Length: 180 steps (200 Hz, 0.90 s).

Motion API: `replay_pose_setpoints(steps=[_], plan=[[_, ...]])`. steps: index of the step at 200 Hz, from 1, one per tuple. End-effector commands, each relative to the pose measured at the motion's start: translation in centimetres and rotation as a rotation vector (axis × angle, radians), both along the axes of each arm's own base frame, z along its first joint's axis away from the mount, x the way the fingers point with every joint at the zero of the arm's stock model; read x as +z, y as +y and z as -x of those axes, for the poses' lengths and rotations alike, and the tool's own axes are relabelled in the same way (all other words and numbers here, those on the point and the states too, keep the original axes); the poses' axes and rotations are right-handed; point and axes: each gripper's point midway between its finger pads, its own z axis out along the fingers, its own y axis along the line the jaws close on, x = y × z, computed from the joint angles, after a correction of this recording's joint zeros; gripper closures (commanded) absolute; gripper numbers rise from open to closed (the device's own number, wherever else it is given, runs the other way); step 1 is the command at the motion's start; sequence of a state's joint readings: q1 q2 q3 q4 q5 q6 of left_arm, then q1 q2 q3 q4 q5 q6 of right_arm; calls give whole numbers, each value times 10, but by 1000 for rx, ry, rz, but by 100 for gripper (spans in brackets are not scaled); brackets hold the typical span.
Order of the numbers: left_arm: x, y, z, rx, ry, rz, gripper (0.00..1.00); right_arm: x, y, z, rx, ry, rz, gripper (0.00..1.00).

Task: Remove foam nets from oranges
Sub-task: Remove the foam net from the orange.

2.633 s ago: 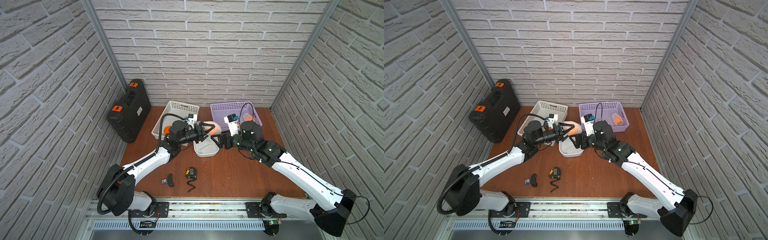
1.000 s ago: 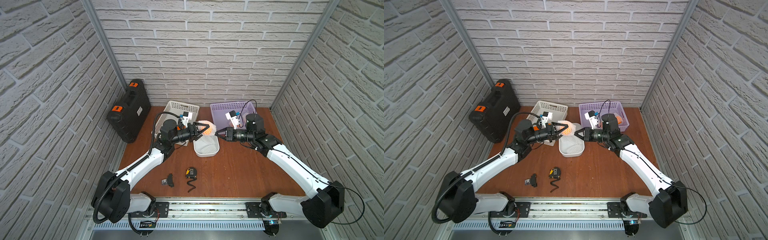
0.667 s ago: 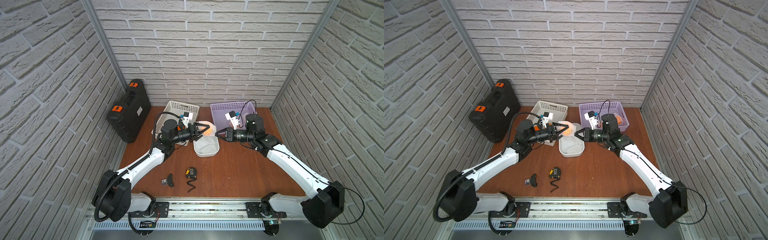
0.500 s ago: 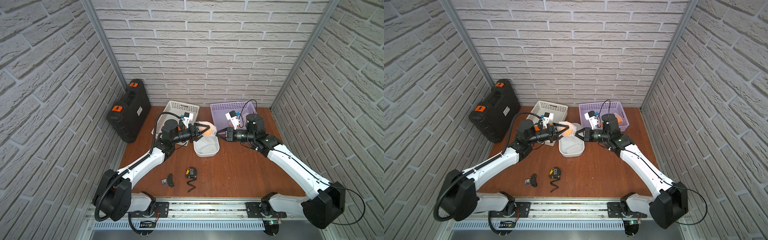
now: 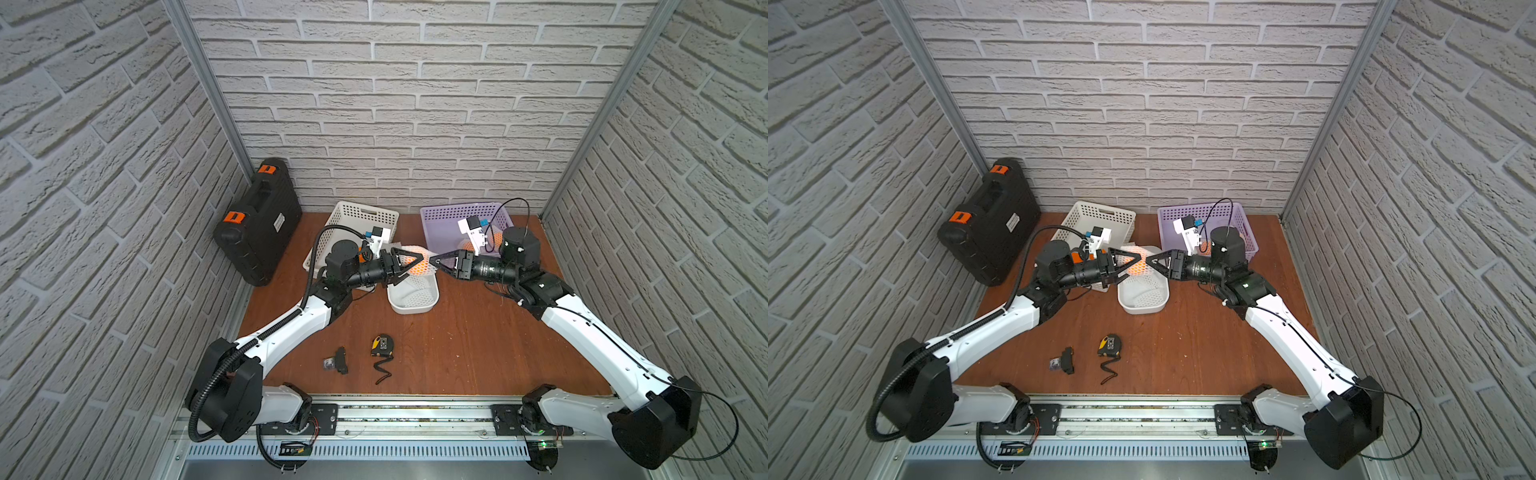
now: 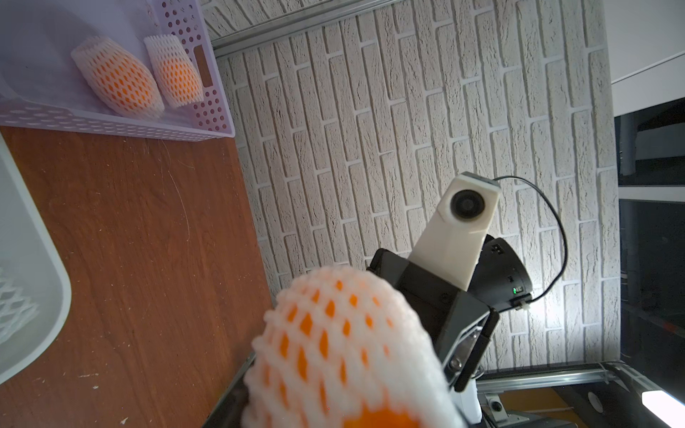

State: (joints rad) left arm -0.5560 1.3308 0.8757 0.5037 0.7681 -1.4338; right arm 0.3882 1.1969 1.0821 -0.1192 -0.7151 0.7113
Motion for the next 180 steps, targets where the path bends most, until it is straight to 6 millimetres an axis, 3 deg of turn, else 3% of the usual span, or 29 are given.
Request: replay_pose_setpoints(steps=[1, 38, 72, 99, 119, 147, 180], plan=[[19, -3, 8, -35, -62, 49, 44, 8, 3, -1, 1, -34, -39, 63], [24, 3, 4, -8, -68, 65, 44, 10, -4, 2, -36, -51, -31, 65], [16, 6, 0, 4, -53, 54, 44, 15, -21, 5, -131, -89, -9, 60], [18, 5, -1, 4, -54, 58, 44, 7, -35, 2, -215, -72, 34, 58], [23, 6, -2, 9, -60, 65, 44, -3, -40, 0, -236, -41, 86, 64], [26, 7, -4, 16, -63, 70, 44, -15, -38, -1, -217, -10, 133, 82], [26, 5, -4, 12, -59, 74, 44, -15, -22, 2, -123, 9, 113, 89]])
